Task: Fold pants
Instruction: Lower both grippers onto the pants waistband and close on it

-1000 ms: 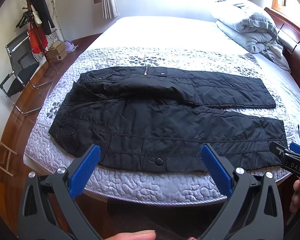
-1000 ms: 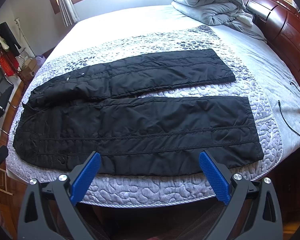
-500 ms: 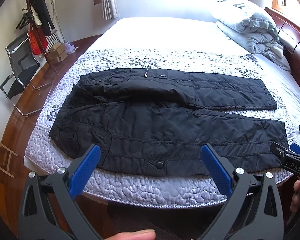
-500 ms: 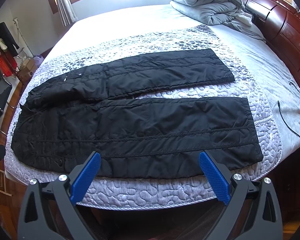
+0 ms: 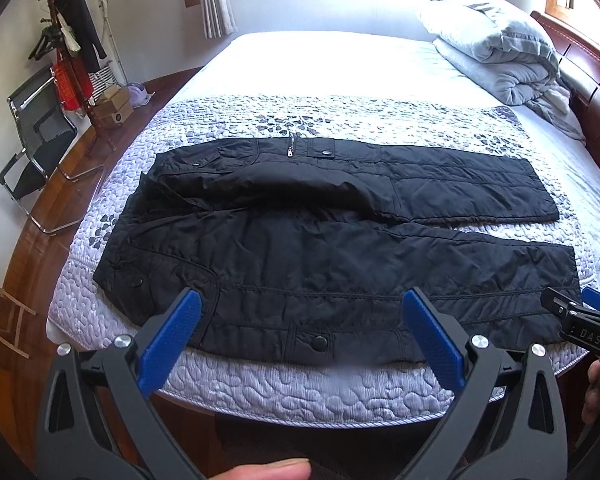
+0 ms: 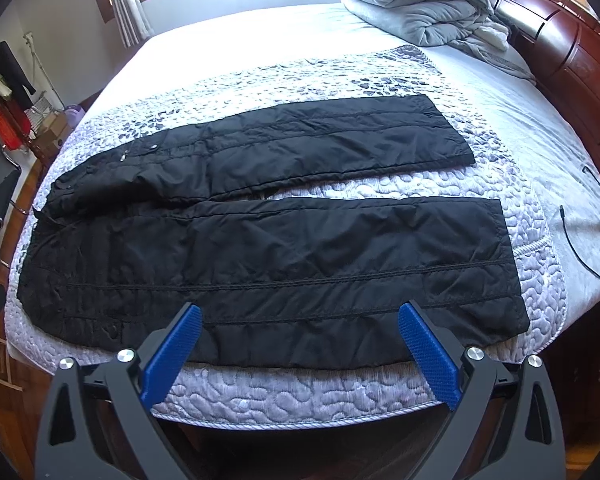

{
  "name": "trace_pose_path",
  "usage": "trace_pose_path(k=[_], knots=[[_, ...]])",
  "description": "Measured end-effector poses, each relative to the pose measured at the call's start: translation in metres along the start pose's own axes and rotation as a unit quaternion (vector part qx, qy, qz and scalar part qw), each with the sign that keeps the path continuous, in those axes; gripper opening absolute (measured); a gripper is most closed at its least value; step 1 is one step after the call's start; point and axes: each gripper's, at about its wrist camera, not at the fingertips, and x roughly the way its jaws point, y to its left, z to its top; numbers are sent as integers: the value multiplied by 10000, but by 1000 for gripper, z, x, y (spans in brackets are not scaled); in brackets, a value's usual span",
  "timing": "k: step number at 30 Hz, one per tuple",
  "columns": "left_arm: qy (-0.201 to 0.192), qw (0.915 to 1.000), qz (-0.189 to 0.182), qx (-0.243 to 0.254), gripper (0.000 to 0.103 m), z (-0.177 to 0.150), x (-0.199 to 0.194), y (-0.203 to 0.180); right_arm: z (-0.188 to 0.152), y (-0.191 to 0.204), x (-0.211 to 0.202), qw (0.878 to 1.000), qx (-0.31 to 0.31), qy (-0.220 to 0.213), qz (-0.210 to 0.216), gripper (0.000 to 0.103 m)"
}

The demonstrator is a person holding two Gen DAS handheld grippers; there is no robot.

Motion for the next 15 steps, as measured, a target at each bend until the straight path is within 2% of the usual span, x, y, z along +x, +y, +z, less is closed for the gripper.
trace_pose_path(k=[5, 7, 9, 11, 13, 15], knots=[[80, 10000, -10, 38, 101, 11, 17, -1, 20, -14, 12, 10000, -49, -35, -54, 100], [158, 9995, -260, 50, 101, 19, 28, 3, 39, -26, 19, 10000, -66, 4, 41, 100], [408, 9971, -614, 198, 101, 34, 49, 12, 67, -45, 28, 10000, -62, -71, 20, 100], [583, 9949, -739, 348, 101, 51, 72, 25, 97, -66, 41, 9998, -66, -110, -145, 100], [661, 9956, -574, 328, 100, 68, 96, 44, 134, -96, 60, 9993, 38, -152, -337, 100], [950, 9931, -660, 177, 100, 88, 127, 68, 168, -122, 85, 9985, 104, -30, -535, 100]])
